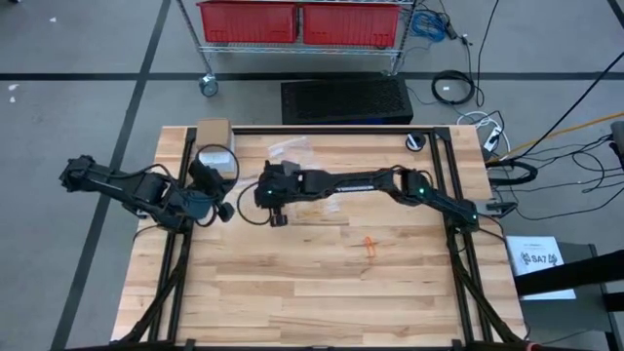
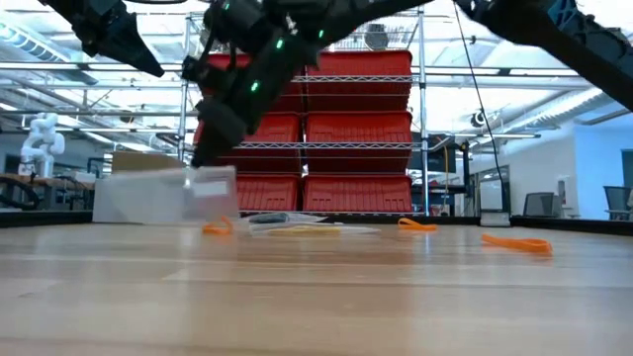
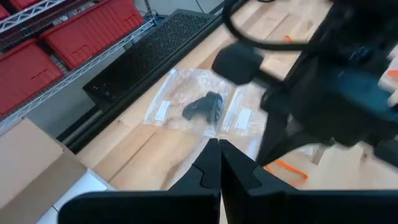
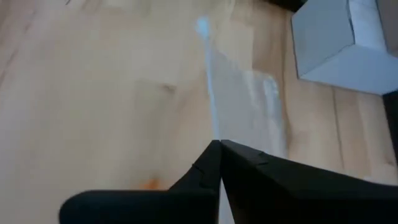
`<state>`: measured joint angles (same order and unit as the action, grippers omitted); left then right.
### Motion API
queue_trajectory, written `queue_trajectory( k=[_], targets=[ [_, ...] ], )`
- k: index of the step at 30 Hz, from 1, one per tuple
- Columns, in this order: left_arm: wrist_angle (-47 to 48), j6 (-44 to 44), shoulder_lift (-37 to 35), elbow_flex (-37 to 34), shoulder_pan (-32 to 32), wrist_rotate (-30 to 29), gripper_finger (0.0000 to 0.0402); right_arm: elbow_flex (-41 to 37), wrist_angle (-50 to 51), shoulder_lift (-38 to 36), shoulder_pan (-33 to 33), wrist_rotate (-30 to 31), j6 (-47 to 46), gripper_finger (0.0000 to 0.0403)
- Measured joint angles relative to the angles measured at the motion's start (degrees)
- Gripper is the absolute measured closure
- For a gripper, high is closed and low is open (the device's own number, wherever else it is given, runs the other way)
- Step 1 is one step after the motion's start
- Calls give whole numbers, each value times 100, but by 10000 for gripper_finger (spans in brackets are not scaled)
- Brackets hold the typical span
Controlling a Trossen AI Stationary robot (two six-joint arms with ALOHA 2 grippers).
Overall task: Sort rubber bands
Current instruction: Open the bottom left transparent zip bag
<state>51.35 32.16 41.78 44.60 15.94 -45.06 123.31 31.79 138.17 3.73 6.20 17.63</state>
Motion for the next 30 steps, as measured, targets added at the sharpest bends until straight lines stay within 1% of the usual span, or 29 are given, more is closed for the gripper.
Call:
queue_trajectory(
  k=[6,16,19,22,24,27,30],
  targets=[
    [13,-13,-170,0,39,-41,401,-14,652,-571,-61,-55,-98,403],
    [-50,-164,-339,0,328,-45,401,-9,1830,-1806,-304,6,-589,403],
    [-65,-162,-332,0,453,-31,398,-9,2223,-2041,-360,28,-911,403],
    [-127,-164,-328,0,582,-28,392,-7,2692,-2085,-449,69,-1363,400],
    [-128,-162,-328,0,636,-80,391,-46,2915,-1983,-566,175,-1554,390],
    [-129,-164,-324,0,645,-173,389,-215,2892,-1695,-772,169,-1743,361],
    [-124,-258,-306,0,645,-189,388,-375,2518,-1319,-968,156,-1913,323]
  ],
)
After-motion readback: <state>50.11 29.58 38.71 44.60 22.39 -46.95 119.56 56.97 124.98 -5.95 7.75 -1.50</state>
